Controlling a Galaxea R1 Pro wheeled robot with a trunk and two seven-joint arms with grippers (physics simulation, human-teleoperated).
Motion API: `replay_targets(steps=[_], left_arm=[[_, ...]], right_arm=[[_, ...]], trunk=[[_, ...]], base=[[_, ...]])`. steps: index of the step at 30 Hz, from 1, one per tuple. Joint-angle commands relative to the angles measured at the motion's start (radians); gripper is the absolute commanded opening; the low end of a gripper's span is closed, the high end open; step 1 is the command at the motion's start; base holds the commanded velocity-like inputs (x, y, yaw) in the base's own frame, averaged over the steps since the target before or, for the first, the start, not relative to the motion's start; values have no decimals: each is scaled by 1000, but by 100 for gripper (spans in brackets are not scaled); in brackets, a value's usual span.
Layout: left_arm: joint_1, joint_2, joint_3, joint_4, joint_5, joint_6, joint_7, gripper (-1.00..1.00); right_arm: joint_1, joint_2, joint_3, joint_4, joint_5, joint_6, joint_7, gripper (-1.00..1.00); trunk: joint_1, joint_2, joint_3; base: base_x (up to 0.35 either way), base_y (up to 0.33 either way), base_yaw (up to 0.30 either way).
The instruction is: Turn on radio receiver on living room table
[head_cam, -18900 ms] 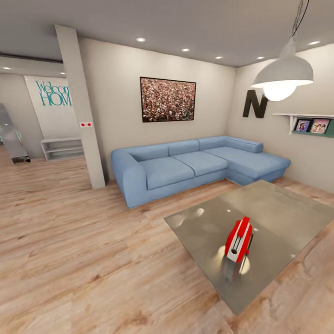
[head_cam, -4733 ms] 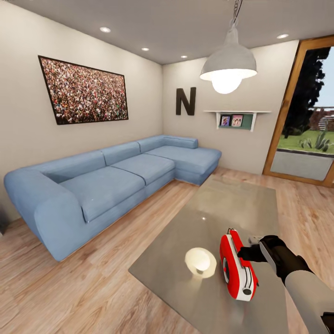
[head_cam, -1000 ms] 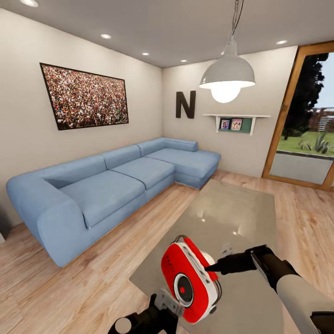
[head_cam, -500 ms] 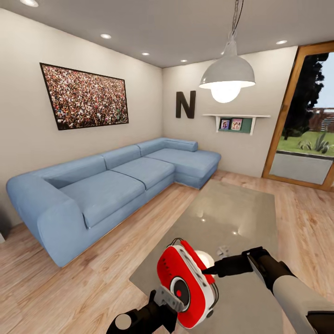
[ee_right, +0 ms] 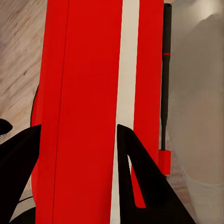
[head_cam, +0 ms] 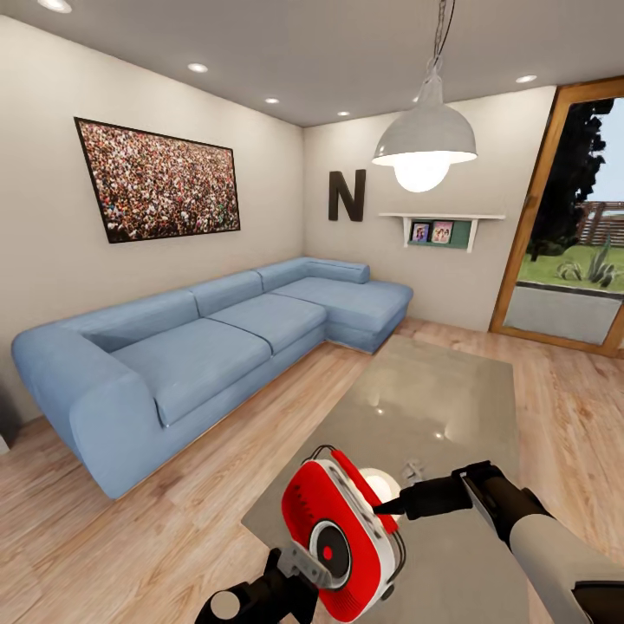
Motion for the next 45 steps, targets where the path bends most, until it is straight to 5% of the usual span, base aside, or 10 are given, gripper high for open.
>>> replay_targets(steps=[1,15,25,45], left_arm=[[0,0,4,-1,0,0,0,-100],[-50,0,13,2,4,1,0,-100],[-79,0,13,106,8,-2,1,-100],[-97,0,10,143,15,-11,-6,-100]], right_arm=[[0,0,-3,-1,-4,2,1,-100],[0,0,41,1,-8,2,2,-100],[0,1,43,2,-10,3,48,-100],[0,11,44,19,-12,2,48,-100]], trunk=[[0,0,0],[0,0,0],[0,0,0],[0,0,0]], base=[[0,0,0],[0,0,0],[0,0,0],[0,0,0]])
